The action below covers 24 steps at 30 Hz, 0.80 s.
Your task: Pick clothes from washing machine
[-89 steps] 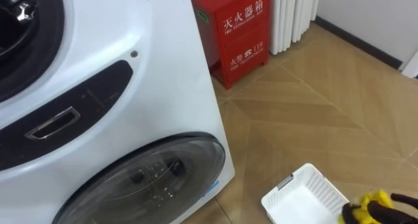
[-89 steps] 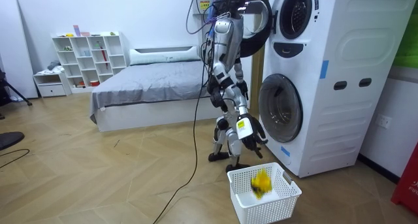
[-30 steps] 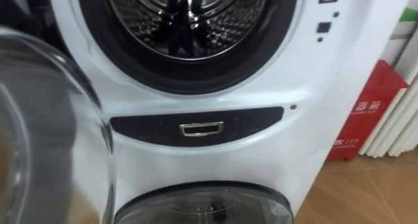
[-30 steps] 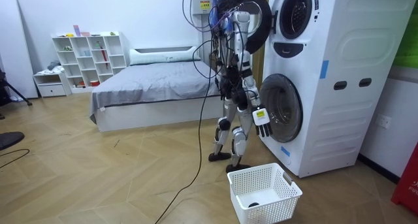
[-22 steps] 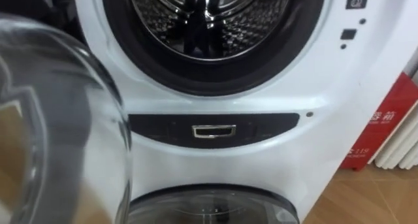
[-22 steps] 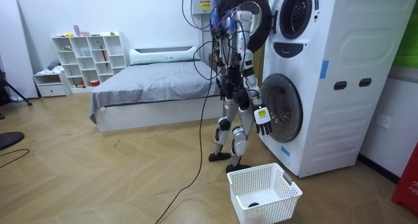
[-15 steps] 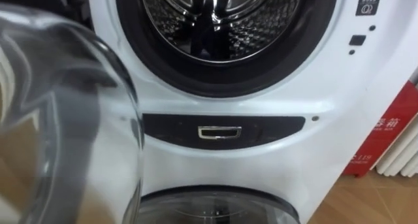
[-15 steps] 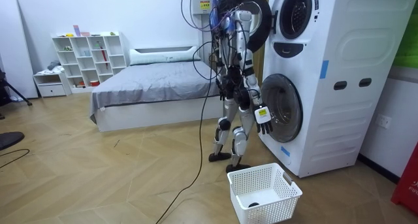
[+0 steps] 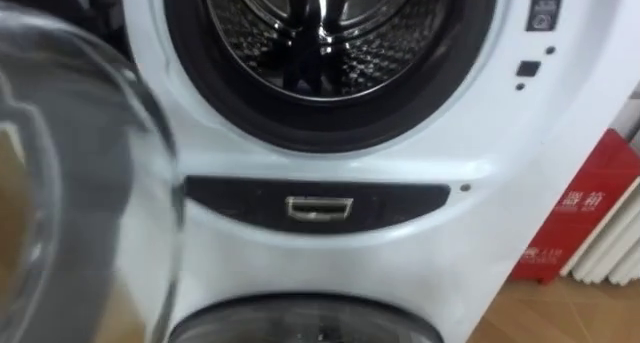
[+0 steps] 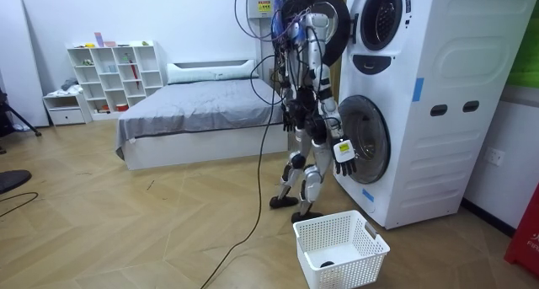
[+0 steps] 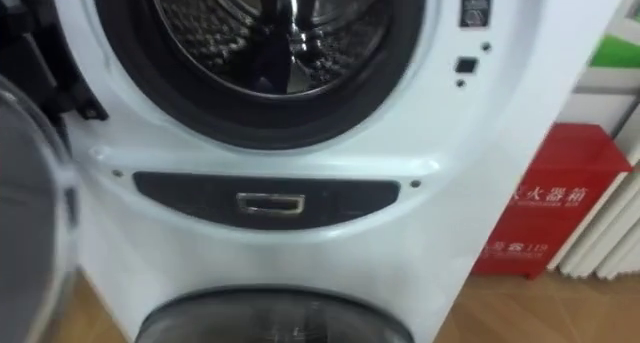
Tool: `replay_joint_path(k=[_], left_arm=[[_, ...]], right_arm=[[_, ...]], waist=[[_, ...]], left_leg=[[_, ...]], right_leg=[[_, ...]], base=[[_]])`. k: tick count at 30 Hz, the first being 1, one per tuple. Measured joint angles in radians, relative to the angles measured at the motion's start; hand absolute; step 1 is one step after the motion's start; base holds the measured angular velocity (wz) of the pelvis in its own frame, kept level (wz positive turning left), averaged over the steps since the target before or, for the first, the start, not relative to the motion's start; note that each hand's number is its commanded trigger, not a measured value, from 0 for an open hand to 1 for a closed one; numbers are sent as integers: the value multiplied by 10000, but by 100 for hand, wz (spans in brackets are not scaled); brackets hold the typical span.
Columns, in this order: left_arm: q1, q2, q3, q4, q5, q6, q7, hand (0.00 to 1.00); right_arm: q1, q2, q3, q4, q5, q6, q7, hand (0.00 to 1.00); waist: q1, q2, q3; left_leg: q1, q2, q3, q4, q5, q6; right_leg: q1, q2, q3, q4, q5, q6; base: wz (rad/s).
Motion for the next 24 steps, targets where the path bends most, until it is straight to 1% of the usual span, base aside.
replay_joint_path(k=[1, 2, 3, 4, 5, 6, 7, 8, 9, 10, 11, 12, 13, 14, 15, 16, 17, 18, 19, 20, 21, 22, 23, 24], left_arm=[[7, -11, 20, 4, 22, 3, -44, 0], [-1, -20, 30, 2, 36, 3, -73, 0], [-5, -51, 60, -18, 49, 4, -115, 0], [-47, -70, 113, -172, 73, 7, -124, 0], [-102, -76, 127, -281, 66, 5, -128, 0], [-334, -81, 130, -386, 45, -40, -128, 0], [-625, -114, 102, -416, 47, -105, -124, 0], [-792, -142, 42, -430, 45, -147, -124, 0], [-1135, -180, -75, -530, 61, -230, -140, 0], [-1295, -178, -188, -547, 73, -285, -142, 0], [-1563, -198, -364, -547, 75, -419, -148, 0], [-1728, -218, -458, -519, 75, -541, -152, 0], [-1777, -222, -537, -518, 84, -581, -152, 0], [-1796, -255, -627, -518, 94, -646, -154, 0], [-1771, -290, -636, -483, 91, -682, -153, 0], [-1740, -286, -638, -290, 91, -702, -154, 0], [-1664, -286, -638, -262, 89, -702, -153, 0], [-1488, -294, -652, -270, 70, -704, -159, 0], [-1456, -288, -651, -276, 47, -704, -169, 0], [-1239, -270, -634, -251, -55, -704, -180, 0], [-1053, -267, -563, -58, -210, -724, -194, 0], [-1023, -261, -539, 131, -196, -716, -185, 0], [-964, -261, -550, 339, -152, -677, -161, 0], [-928, -257, -563, 364, -110, -709, -134, 0]], right_arm=[[65, -13, -10, -21, -6, -6, -73, 0], [112, -28, -56, -8, -1, -8, -90, 0], [252, -88, -175, 9, -11, -7, -116, 0], [353, -112, -357, 11, -46, -12, -219, 0], [374, -123, -404, 11, -57, -19, -276, 0], [364, -121, -535, 15, -38, -31, -370, 0], [324, -136, -565, 10, 15, -113, -458, 0], [335, -154, -573, 7, 23, -185, -495, 0], [351, -149, -663, 7, 60, -273, -490, 0], [351, -140, -703, 13, 126, -278, -485, 0], [325, -143, -767, 45, 202, -303, -490, 0], [260, -135, -820, 85, 256, -355, -502, 0], [263, -127, -862, 94, 305, -382, -518, 0], [272, -126, -929, 112, 401, -450, -559, 0], [282, -123, -930, 114, 408, -451, -629, 0], [304, -102, -928, 114, 365, -444, -648, 0], [326, -98, -929, 114, 369, -441, -648, 0], [423, -103, -932, 117, 399, -437, -668, 0], [459, -97, -929, 130, 401, -433, -705, 0], [446, -86, -926, 166, 405, -376, -742, 0], [207, -119, -934, 167, 571, -288, -748, 0], [191, -127, -947, 138, 709, -261, -744, 0], [387, -145, -981, 110, 905, -193, -745, 0], [670, -130, -1133, 112, 913, -99, -736, 0]], waist=[[-3, 52, 1], [-12, 87, 2], [-8, 144, -10], [-65, 245, 4], [-87, 267, 10], [-173, 321, -1], [-300, 420, 26], [-375, 493, 43], [-573, 569, 41], [-587, 583, 47], [-587, 603, 34], [-586, 591, 40], [-588, 585, 41], [-585, 572, 30], [-575, 541, 39], [-569, 461, 58], [-581, 409, 79], [-652, 348, 79], [-727, 311, 85], [-774, 236, 31], [-702, 384, -8], [-770, 392, 4], [-915, 396, -45], [-900, 372, -45]], left_leg=[[-182, 148, 13, 568, -2, -9], [-211, 209, 21, 909, 5, -23], [-102, 338, -13, 1547, -27, -84], [275, 386, -32, 1788, -55, -132], [481, 347, -61, 1777, -106, -222], [790, 234, -213, 1684, -164, -312], [1091, 227, -300, 1325, -285, -513], [1258, 222, -293, 1048, -332, -587], [1514, 159, -346, 375, -400, -626], [1713, 60, -381, -40, -437, -648], [2074, -122, -456, -925, -472, -613], [2364, -290, -571, -1644, -482, -592], [2448, -377, -580, -1998, -531, -499], [2631, -522, -581, -2632, -593, -384], [2721, -640, -569, -3155, -652, -207], [2697, -675, -480, -3469, -680, -116], [2682, -718, -386, -3549, -708, -49], [2515, -765, -245, -3664, -731, 421], [2408, -774, -112, -3661, -746, 583], [2143, -777, 166, -3649, -618, 688], [1794, -580, 387, -3627, -446, 807], [1709, -585, 369, -3616, -366, 850], [1666, -485, 518, -3645, -203, 836], [1704, -331, 888, -3650, -38, 599]], right_leg=[[14, 62, -52, 62, -58, -117], [20, 108, -61, 137, -97, -170], [31, 227, -88, 241, -163, -253], [12, 301, -102, 401, -214, -316], [-42, 331, -140, 495, -233, -346], [-202, 357, -293, 547, -239, -392], [-398, 368, -502, 548, -203, -433], [-517, 375, -638, 556, -169, -446], [-722, 366, -884, 631, -119, -478], [-876, 350, -963, 690, -116, -485], [-1117, 335, -1069, 770, -61, -516], [-1329, 316, -1123, 832, 27, -544], [-1404, 316, -1142, 822, 72, -550], [-1555, 310, -1165, 826, 196, -567], [-1687, 288, -1175, 843, 333, -571], [-1800, 233, -1282, 827, 439, -479], [-1841, 193, -1375, 821, 480, -422], [-1967, 120, -1470, 809, 640, -187], [-2014, 85, -1487, 761, 757, 54], [-2067, 70, -1373, 381, 1199, 776], [-2114, 118, -1004, 126, 1687, 1543], [-2103, -75, -911, 585, 1533, 1292], [-1890, -696, -827, 1828, 692, 896], [-1456, -1411, -621, 2905, -173, 1053]], base=[[-6], [-3], [4], [6], [15], [31], [40], [55], [45], [42], [20], [12], [7], [4], [6], [6], [21], [28], [30], [0], [-7], [17], [75], [84]])
